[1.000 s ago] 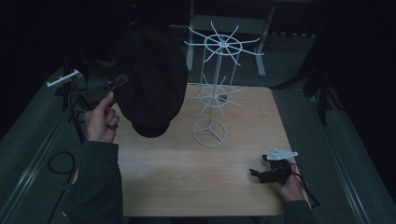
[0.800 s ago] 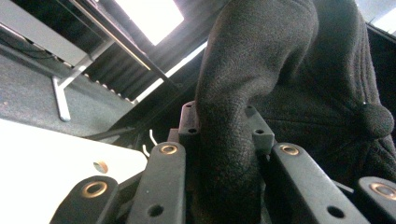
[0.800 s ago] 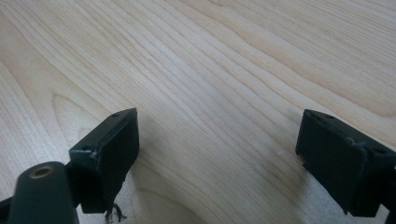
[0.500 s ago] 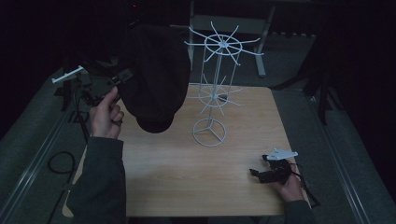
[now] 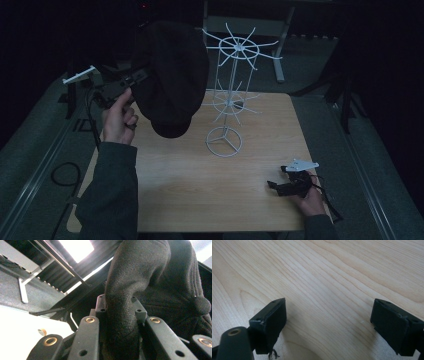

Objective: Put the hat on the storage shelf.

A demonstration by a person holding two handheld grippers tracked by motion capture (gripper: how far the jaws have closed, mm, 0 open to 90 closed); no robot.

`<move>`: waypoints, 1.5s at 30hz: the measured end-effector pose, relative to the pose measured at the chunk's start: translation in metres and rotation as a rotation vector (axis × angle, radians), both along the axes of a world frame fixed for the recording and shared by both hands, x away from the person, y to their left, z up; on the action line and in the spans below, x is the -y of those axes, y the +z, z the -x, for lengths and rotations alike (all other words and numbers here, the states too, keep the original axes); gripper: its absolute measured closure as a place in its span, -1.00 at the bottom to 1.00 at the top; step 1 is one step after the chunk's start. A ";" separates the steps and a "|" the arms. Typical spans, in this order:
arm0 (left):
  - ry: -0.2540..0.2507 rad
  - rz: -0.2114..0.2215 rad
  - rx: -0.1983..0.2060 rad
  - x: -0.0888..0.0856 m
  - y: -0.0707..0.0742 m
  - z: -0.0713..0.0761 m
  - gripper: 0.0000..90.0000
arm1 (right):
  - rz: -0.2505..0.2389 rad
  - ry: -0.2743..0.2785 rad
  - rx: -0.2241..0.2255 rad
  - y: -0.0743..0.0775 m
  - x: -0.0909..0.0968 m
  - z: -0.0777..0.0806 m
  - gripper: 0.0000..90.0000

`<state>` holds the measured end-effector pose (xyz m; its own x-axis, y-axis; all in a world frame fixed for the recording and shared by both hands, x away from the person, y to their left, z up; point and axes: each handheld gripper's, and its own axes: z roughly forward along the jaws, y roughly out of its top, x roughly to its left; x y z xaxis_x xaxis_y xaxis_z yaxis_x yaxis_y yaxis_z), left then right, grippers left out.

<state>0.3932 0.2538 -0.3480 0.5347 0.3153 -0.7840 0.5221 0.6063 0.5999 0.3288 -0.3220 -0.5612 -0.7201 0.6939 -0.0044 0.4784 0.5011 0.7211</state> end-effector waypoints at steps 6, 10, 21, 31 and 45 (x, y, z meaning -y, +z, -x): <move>-0.008 0.005 -0.005 0.005 0.002 -0.006 0.67 | 0.000 0.000 0.001 0.000 0.000 0.000 -0.70; -0.016 0.016 -0.003 0.008 0.000 -0.009 0.67 | 0.000 0.001 0.001 0.000 0.000 0.000 -0.71; -0.017 0.001 0.001 0.016 0.008 -0.016 0.66 | 0.000 0.001 0.000 0.000 0.000 0.000 -0.71; -0.030 -0.029 -0.058 0.032 0.003 -0.028 0.66 | 0.000 0.000 0.001 0.000 0.000 0.000 -0.70; -0.040 -0.187 -0.108 0.053 -0.008 -0.037 0.70 | 0.000 0.001 0.000 0.000 0.000 0.000 -0.71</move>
